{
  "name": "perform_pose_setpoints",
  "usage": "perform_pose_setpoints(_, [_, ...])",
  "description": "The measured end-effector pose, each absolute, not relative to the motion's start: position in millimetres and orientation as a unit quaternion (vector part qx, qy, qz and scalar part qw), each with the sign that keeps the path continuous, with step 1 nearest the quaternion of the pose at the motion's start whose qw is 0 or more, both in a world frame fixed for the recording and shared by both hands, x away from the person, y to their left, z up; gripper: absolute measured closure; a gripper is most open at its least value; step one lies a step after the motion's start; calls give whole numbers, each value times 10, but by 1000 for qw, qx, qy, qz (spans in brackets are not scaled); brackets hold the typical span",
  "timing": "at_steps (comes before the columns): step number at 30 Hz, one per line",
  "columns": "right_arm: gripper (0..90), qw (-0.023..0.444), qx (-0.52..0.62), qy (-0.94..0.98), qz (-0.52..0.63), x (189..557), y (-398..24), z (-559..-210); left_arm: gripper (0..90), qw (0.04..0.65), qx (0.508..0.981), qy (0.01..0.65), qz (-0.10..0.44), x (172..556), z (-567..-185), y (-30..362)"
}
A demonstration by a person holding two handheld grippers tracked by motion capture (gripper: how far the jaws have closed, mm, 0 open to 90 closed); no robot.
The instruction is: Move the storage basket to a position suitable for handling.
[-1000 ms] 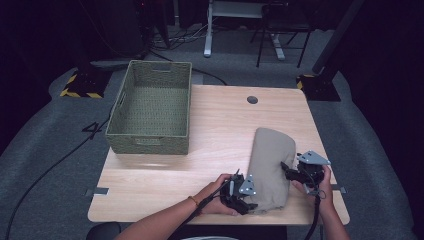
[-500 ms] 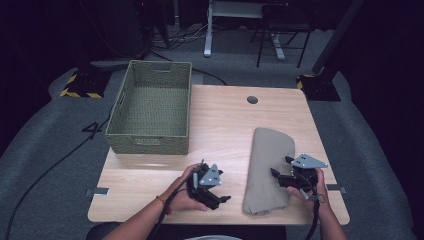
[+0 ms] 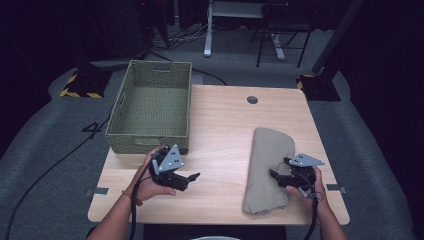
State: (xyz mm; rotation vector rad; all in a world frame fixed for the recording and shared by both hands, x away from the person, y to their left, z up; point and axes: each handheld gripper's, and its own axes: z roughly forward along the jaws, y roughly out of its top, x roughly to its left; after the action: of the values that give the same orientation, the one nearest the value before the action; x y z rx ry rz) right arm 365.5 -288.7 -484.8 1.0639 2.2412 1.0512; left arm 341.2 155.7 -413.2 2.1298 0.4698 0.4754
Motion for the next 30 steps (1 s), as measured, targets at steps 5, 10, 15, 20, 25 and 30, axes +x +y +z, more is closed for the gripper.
perform_pose_setpoints(5, [234, 223, 386, 810, 381, 3652, -2888, -4854, 165, 442, 843, 211, 224, 3457, -3994, 1786])
perform_pose_setpoints(10, [237, 220, 385, 810, 383, 3653, -2891, -4862, 168, 454, 830, 224, 233, 3509, -3885, 1974])
perform_pose_setpoints(15, [237, 218, 384, 810, 385, 3655, -2901, -4869, 167, 440, 833, 230, 243, 3644, -3854, 2106])
perform_pose_setpoints(20, [238, 217, 385, 809, 387, 3649, -2910, -4876, 175, 424, 845, 237, 224, 3851, -3925, 2135])
perform_pose_setpoints(25, [238, 213, 385, 809, 390, 3658, -2924, -4882, 189, 421, 849, 243, 208, 3981, -3991, 2092])
perform_pose_setpoints(30, [234, 211, 387, 809, 388, 3661, -2938, -4883, 212, 406, 856, 253, 197, 4103, -4075, 2041])
